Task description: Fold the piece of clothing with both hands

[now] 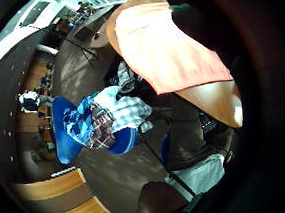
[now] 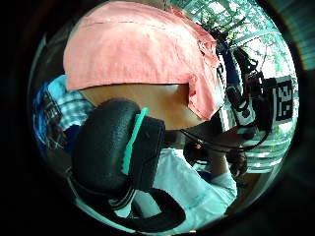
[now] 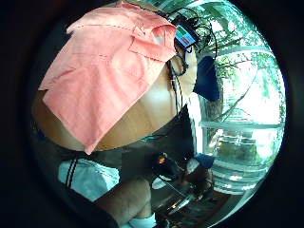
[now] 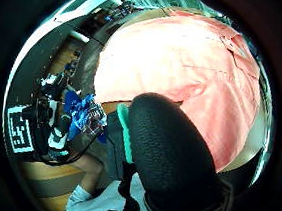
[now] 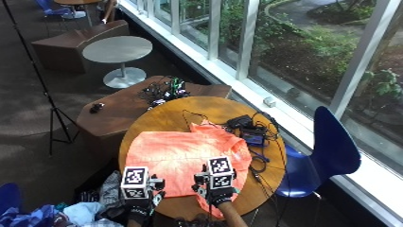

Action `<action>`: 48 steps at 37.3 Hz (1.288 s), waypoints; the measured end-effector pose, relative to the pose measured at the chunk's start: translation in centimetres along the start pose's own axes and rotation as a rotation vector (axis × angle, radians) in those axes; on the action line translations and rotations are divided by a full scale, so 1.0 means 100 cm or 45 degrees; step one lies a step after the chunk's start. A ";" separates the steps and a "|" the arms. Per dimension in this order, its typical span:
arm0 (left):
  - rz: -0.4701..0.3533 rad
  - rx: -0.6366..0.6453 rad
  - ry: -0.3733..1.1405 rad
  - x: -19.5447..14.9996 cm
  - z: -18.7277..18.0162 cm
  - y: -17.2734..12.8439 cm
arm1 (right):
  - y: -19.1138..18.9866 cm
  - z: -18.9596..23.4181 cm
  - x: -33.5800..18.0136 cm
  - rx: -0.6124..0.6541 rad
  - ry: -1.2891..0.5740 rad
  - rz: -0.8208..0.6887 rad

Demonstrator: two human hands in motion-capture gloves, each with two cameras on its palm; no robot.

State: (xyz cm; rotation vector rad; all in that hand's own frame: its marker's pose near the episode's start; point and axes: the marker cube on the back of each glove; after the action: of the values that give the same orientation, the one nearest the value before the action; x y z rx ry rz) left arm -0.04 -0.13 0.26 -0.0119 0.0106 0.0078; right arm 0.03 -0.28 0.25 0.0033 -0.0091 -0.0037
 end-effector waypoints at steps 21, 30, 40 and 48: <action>0.079 0.122 -0.007 0.009 -0.013 0.003 | 0.019 -0.013 0.016 -0.032 0.012 -0.028; 0.071 0.101 -0.026 0.008 0.014 -0.005 | 0.028 0.010 0.036 -0.069 0.024 0.023; 0.047 -0.092 -0.051 0.009 0.063 -0.021 | 0.013 0.065 0.054 -0.232 0.011 0.076; 0.062 -0.190 -0.034 0.008 0.093 -0.037 | 0.000 0.095 0.056 -0.324 0.031 0.093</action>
State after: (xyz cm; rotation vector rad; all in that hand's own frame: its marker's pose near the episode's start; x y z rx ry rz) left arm 0.93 -3.70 9.58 -0.1604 -0.0166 0.0573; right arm 5.55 -0.35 9.82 -0.2517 0.0155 0.0683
